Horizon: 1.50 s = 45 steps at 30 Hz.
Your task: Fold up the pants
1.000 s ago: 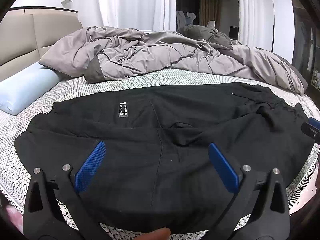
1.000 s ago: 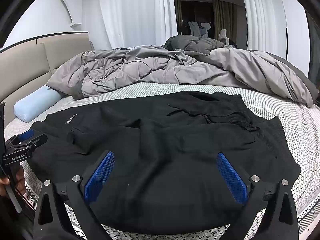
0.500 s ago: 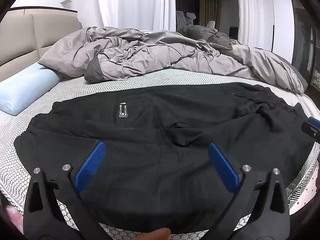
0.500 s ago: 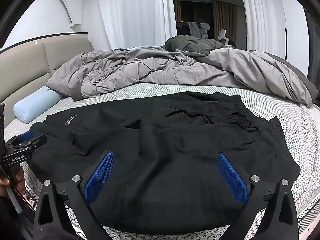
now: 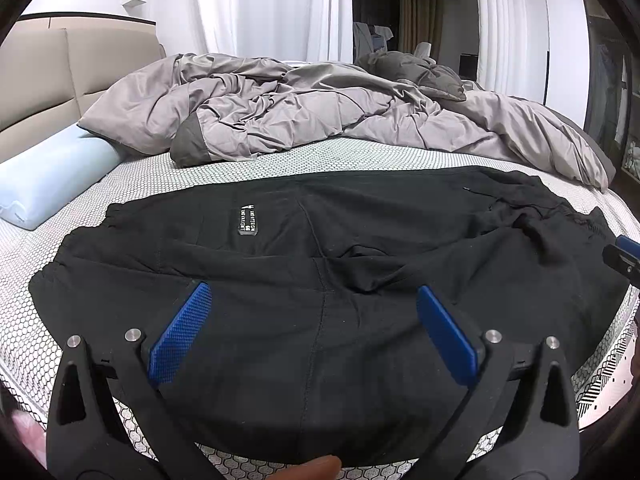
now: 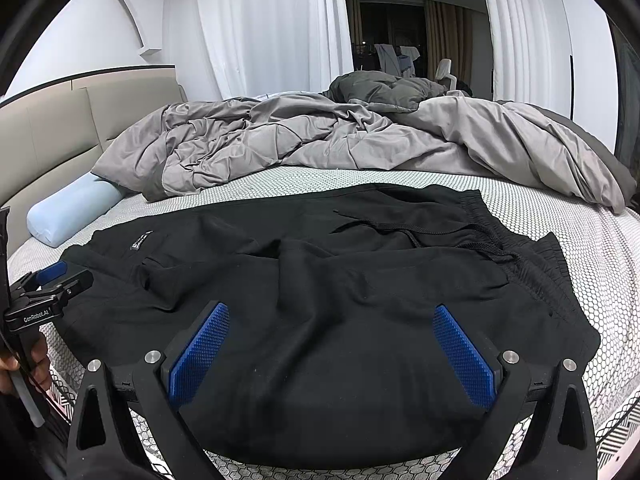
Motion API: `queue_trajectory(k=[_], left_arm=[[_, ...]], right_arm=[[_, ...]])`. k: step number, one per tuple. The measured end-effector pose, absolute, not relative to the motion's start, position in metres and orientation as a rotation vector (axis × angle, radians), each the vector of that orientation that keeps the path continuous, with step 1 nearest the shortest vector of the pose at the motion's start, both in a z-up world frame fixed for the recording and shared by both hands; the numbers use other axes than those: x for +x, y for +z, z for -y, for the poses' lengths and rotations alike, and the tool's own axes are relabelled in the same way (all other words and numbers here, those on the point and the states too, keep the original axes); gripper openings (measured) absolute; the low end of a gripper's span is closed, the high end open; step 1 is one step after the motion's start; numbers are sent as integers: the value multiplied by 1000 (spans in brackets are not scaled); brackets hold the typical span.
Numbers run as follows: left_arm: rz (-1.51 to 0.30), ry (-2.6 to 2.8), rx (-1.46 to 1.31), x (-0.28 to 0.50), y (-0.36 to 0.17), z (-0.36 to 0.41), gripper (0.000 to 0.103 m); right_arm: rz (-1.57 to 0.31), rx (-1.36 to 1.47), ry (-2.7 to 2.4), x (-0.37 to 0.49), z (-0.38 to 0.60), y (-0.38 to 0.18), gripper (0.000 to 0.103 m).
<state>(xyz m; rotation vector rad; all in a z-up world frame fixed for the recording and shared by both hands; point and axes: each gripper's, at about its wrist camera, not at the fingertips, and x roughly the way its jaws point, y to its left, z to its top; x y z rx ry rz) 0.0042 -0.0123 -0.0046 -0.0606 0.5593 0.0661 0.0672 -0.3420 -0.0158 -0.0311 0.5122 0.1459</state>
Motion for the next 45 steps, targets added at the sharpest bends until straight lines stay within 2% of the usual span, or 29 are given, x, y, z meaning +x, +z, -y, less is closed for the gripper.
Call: queue_trajectory(k=[6, 11, 20, 26, 31, 33, 36, 38, 41, 45], left_arm=[[-553, 55, -89, 5, -2, 5, 102], [-542, 63, -153, -5, 4, -29, 102], [-533, 270, -301, -42, 1, -148, 102], [-632, 327, -521, -52, -30, -243, 102], [-690, 258, -678, -41, -51, -286, 102], [-700, 251, -701, -29, -57, -298, 95], [-721, 358, -740, -12, -70, -313, 65], [-696, 405, -746, -14, -72, -317, 14], [-597, 360, -727, -37, -62, -321, 2], [-512, 388, -660, -85, -59, -324, 0]], right_arm=[[-510, -30, 144, 66, 343, -15, 103], [-512, -28, 136, 63, 348, -15, 103], [-504, 7, 64, 56, 381, -9, 103], [-584, 155, 22, 64, 434, -18, 103], [-600, 219, 21, 63, 455, -19, 103], [-596, 217, 25, 64, 454, -18, 103], [-598, 209, 33, 66, 453, -17, 103], [-599, 208, 31, 65, 456, -18, 103], [-588, 214, 3, 61, 468, -18, 103], [-582, 339, 8, 50, 503, -21, 103]])
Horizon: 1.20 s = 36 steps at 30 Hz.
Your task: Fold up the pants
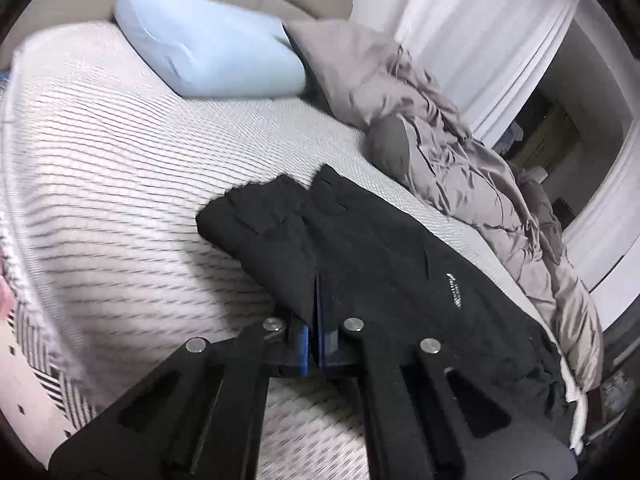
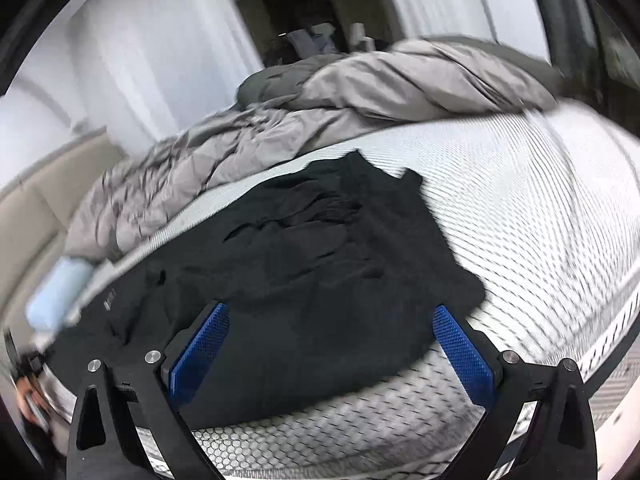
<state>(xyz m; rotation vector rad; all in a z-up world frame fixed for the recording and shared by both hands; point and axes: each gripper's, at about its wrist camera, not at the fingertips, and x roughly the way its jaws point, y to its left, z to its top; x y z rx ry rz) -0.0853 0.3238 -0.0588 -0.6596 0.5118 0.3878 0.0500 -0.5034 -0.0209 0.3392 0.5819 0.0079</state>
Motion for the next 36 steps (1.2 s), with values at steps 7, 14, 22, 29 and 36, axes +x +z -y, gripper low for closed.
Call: queue_trajectory(k=[7, 14, 22, 29, 36], left_arm=[[-537, 396, -641, -103, -58, -312, 0], [-538, 399, -656, -79, -52, -304, 0], [-583, 388, -668, -76, -61, -307, 0], [-674, 349, -708, -69, -78, -304, 1], [-635, 359, -840, -66, -84, -313, 32]], right_arm=[[-613, 634, 70, 41, 560, -45, 103], [-652, 850, 215, 76, 563, -63, 80], [-579, 735, 94, 79, 549, -38, 8], [-711, 747, -56, 61, 566, -66, 8], [-655, 804, -7, 59, 569, -61, 18]])
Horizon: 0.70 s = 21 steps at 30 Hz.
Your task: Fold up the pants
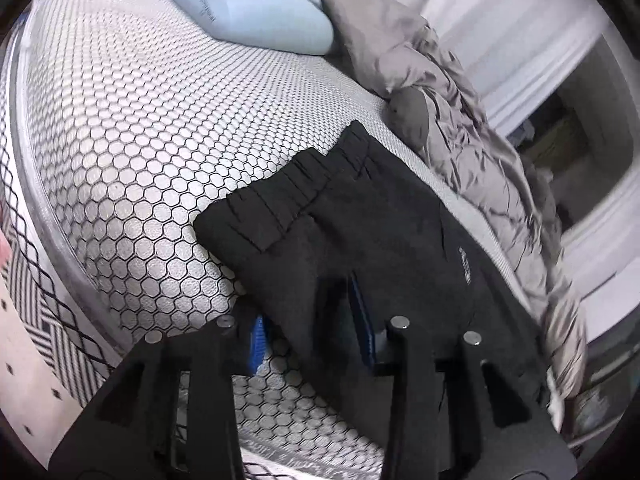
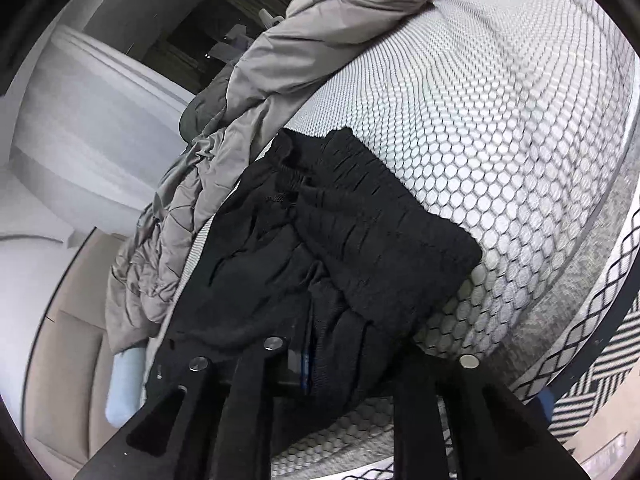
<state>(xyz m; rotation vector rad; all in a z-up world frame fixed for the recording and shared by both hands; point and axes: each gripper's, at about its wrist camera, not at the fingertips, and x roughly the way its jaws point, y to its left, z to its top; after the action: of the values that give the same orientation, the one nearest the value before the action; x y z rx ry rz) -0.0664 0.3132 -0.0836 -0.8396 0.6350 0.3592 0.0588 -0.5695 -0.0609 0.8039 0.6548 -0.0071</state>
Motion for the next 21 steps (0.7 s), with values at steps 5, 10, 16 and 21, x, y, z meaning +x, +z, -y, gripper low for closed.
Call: queue_trajectory(k=[5, 10, 16, 21], left_arm=[[-621, 375, -821, -67, -80, -315, 0], [-620, 358, -736, -78, -68, -304, 0], [-576, 352, -735, -76, -43, -302, 0], [-555, 333, -707, -41, 1, -303, 0]], right_arm=[[-619, 768, -27, 63, 566, -57, 9], [-567, 806, -47, 42, 579, -56, 7], [-479, 770, -40, 32, 571, -36, 7], [-392, 707, -63, 46, 555, 11, 7]])
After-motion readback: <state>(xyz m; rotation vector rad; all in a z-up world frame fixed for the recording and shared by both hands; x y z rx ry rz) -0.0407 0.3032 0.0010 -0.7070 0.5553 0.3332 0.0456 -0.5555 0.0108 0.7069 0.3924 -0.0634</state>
